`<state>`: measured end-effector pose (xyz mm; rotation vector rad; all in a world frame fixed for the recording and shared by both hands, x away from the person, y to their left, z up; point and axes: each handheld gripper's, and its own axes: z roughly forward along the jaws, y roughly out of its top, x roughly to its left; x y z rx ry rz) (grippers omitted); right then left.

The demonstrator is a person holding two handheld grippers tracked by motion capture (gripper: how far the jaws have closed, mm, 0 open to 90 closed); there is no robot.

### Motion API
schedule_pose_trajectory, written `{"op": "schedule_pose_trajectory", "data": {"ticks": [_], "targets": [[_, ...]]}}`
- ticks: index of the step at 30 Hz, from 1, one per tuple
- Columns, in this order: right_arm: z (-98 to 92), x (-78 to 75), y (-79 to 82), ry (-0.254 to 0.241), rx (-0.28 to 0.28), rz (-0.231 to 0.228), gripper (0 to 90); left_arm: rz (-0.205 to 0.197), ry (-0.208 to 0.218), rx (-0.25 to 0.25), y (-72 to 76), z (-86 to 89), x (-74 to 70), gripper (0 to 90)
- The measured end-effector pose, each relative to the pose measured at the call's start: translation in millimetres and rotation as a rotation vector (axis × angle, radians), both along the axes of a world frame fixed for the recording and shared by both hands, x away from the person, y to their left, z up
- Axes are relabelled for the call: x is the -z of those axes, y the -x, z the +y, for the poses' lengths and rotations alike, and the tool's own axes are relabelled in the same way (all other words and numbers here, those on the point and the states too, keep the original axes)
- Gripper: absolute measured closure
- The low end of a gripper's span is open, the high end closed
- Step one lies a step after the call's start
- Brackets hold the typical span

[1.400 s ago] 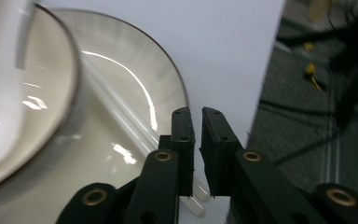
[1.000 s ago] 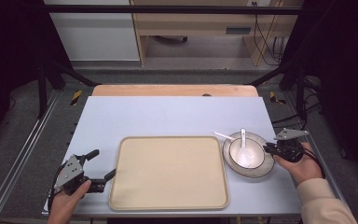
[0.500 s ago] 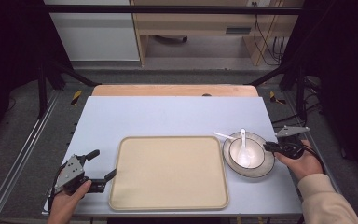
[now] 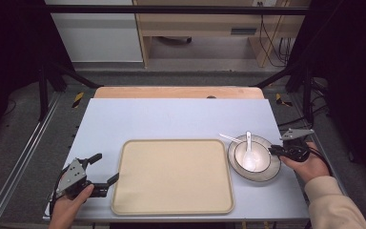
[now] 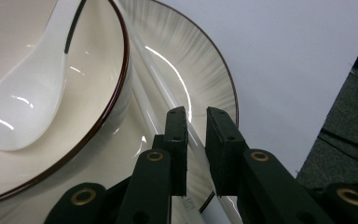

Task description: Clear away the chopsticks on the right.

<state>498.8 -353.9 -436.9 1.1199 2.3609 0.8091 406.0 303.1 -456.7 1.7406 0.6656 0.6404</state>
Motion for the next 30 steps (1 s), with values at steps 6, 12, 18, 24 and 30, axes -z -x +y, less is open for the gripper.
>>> {"op": "schedule_pose_trajectory", "data": {"ticks": [6,12,18,24,30], "targets": [[-0.8,3.4,1.8,0.005,-0.012,0.026,77.3,0.001,-0.003,0.001,0.0,-0.4,0.1,5.4],[0.1,6.3,0.2,0.005,-0.025,0.045,79.5,0.002,-0.003,0.002,-0.1,-0.8,0.4,5.4],[0.5,7.4,0.8,0.026,-0.037,0.051,83.6,0.002,-0.004,0.002,0.0,-0.5,0.2,5.5],[-1.6,1.9,4.4,0.004,-0.005,0.025,84.0,0.001,-0.004,0.002,0.2,-0.5,0.1,5.5],[1.4,-15.1,13.2,-0.032,0.036,-0.022,84.1,0.001,-0.005,0.001,0.1,-0.8,0.2,5.5]]}}
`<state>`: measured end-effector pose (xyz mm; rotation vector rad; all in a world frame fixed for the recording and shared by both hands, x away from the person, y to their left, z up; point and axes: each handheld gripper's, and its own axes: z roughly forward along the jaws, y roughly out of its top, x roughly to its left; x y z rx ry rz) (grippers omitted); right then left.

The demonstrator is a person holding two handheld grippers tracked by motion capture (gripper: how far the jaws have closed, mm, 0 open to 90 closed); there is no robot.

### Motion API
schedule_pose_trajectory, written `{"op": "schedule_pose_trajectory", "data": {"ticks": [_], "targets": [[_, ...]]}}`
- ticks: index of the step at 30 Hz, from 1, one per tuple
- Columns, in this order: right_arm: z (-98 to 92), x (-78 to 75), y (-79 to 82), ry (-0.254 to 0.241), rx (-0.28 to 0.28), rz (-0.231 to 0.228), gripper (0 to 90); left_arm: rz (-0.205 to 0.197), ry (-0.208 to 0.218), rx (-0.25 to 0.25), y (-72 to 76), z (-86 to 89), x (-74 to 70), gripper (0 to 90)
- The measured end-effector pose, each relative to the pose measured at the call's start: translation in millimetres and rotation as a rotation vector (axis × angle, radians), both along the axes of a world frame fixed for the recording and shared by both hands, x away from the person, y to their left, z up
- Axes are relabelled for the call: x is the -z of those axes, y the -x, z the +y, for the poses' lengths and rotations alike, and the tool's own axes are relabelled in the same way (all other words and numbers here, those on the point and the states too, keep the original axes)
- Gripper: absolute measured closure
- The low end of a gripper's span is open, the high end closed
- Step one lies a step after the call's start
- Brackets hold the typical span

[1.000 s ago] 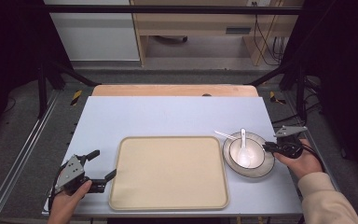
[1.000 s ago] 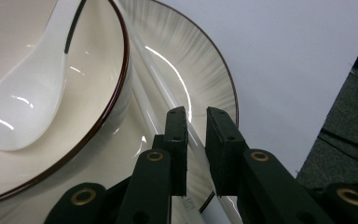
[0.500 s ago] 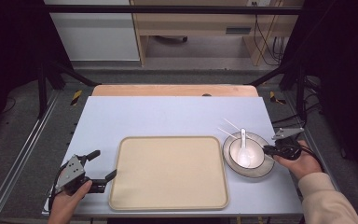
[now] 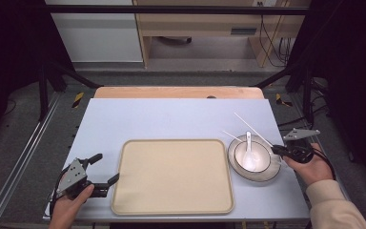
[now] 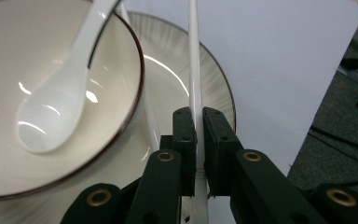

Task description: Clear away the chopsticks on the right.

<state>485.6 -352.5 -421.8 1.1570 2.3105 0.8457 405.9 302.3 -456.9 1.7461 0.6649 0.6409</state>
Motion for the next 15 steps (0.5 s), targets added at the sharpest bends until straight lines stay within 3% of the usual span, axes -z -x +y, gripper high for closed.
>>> {"op": "schedule_pose_trajectory", "data": {"ticks": [4,6,7,10,11,15], "targets": [[9.7,-22.0,9.3,-0.043,0.018,-0.063,84.1,0.003,-0.003,-0.002,-0.2,-0.3,0.9,5.5],[14.1,-28.8,12.9,-0.053,0.019,-0.072,84.1,0.005,-0.005,-0.004,-0.2,-0.5,1.5,5.5],[22.2,-39.8,18.8,-0.055,0.013,-0.101,84.1,0.006,-0.009,-0.008,-0.3,0.3,1.5,5.5],[32.5,-51.0,26.2,-0.064,0.006,-0.123,84.1,0.006,-0.009,-0.012,-0.8,0.7,1.8,5.5],[43.4,-61.4,33.5,-0.07,-0.004,-0.141,84.1,0.004,-0.008,-0.012,-1.4,0.4,2.2,5.5],[66.1,-75.2,48.3,-0.078,-0.02,-0.167,84.1,0.005,-0.019,-0.009,-0.9,-1.8,2.3,5.5]]}}
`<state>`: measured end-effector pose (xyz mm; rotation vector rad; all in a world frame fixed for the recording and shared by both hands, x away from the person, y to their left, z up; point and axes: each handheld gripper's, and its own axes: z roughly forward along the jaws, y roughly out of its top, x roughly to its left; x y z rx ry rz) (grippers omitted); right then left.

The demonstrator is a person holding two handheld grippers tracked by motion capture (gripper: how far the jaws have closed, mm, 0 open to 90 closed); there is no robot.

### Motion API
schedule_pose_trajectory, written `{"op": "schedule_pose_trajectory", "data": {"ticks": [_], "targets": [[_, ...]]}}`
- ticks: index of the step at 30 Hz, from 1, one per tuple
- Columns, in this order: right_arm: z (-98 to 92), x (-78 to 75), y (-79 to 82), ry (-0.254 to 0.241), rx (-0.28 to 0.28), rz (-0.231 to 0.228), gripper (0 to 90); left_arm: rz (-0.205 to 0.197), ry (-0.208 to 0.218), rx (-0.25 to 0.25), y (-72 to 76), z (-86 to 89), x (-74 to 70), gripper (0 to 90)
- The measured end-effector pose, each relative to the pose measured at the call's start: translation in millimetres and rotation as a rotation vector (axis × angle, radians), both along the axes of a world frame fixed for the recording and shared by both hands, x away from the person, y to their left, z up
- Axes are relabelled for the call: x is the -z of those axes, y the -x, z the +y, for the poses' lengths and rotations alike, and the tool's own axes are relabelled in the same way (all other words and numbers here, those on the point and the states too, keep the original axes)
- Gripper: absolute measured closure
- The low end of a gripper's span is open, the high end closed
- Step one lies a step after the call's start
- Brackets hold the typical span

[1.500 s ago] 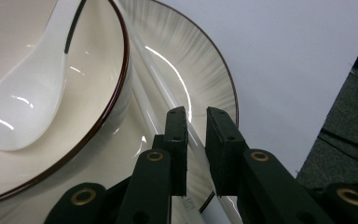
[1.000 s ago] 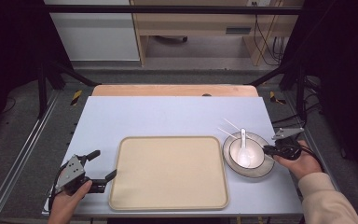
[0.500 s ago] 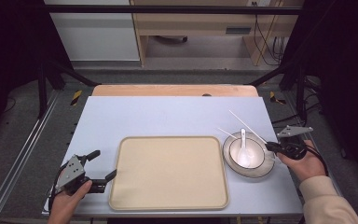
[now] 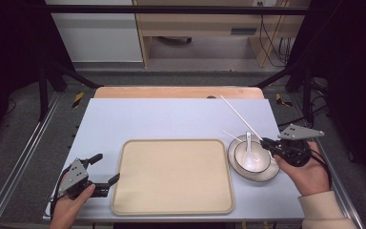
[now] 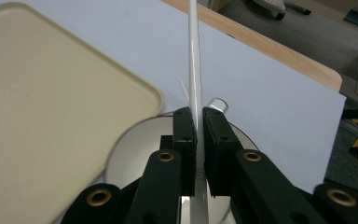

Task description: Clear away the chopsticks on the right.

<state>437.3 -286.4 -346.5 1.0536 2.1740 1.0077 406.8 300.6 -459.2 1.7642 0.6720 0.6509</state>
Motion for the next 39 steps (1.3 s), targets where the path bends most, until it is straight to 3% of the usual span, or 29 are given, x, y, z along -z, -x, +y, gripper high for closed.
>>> {"op": "schedule_pose_trajectory", "data": {"ticks": [9,15,16,22,29,39], "targets": [[43.8,3.3,25.6,-0.027,0.053,-0.007,84.1,0.019,0.021,-0.023,-2.0,1.4,3.0,5.8],[67.3,18.5,38.7,0.02,0.096,0.019,84.2,0.008,0.064,-0.025,-5.1,6.9,0.5,5.8],[75.0,25.2,41.1,0.027,0.096,0.042,84.2,0.011,0.071,-0.026,-7.2,7.5,0.3,5.8],[94.1,37.9,40.6,0.051,0.079,0.075,84.2,0.015,0.07,-0.022,-8.4,6.1,1.7,5.8],[129.3,56.7,30.5,0.075,0.019,0.128,84.2,0.008,0.069,-0.039,-3.3,10.8,1.5,5.8],[141.5,81.4,28.9,0.098,0.012,0.182,84.1,0.008,0.058,-0.029,-4.3,8.9,1.5,5.9]]}}
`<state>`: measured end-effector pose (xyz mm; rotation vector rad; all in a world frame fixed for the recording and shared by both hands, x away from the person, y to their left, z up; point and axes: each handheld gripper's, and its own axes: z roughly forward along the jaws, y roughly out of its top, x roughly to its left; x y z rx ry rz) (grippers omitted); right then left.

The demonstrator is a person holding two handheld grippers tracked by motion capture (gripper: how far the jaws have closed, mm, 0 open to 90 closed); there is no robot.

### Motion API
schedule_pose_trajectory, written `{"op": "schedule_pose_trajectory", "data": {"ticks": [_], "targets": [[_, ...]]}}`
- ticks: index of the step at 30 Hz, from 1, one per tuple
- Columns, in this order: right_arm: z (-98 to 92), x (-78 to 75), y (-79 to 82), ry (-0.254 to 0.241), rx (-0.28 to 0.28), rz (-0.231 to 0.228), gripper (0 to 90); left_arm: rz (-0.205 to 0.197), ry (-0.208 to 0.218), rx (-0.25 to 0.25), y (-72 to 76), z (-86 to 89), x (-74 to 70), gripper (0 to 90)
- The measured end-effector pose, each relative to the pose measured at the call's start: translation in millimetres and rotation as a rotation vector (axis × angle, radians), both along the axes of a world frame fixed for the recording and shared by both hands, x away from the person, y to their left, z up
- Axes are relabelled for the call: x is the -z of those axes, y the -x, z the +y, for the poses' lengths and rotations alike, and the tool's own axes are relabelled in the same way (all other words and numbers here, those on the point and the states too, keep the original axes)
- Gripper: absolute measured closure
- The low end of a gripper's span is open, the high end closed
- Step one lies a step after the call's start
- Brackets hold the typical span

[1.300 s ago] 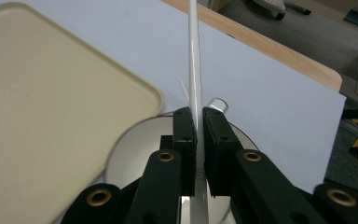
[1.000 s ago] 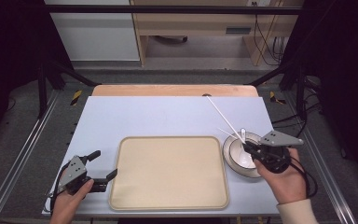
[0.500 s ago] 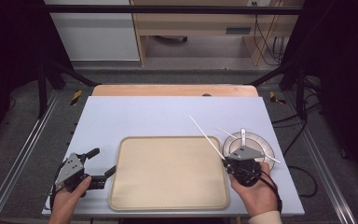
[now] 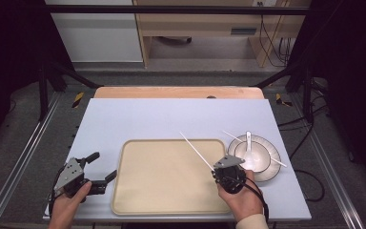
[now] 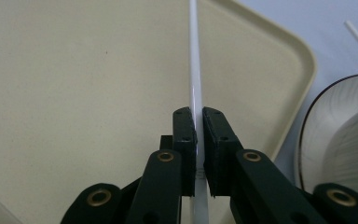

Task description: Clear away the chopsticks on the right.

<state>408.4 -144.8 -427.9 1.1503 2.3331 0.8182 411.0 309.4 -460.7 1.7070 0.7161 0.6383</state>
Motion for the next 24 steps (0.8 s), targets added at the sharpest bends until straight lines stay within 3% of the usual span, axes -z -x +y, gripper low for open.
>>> {"op": "schedule_pose_trajectory", "data": {"ticks": [7,13,16,20,24], "targets": [[-4.2,11.6,4.7,-0.001,0.023,-0.002,84.1,0.001,-0.008,0.013,4.7,-3.5,-0.4,5.9],[-11.0,17.8,9.0,-0.054,0.061,-0.041,84.1,0.004,-0.014,0.011,5.1,-4.7,-0.7,6.0],[-13.6,21.0,10.8,-0.069,0.074,-0.037,84.1,0.005,-0.017,0.01,5.6,-5.3,0.0,6.0],[-17.8,29.4,13.9,-0.052,0.074,-0.022,84.1,0.003,-0.02,0.009,6.4,-4.4,-0.8,6.1],[-10.1,37.4,18.5,-0.063,0.063,0.01,84.1,0.002,-0.02,0.016,6.7,-4.5,-1.8,6.1]]}}
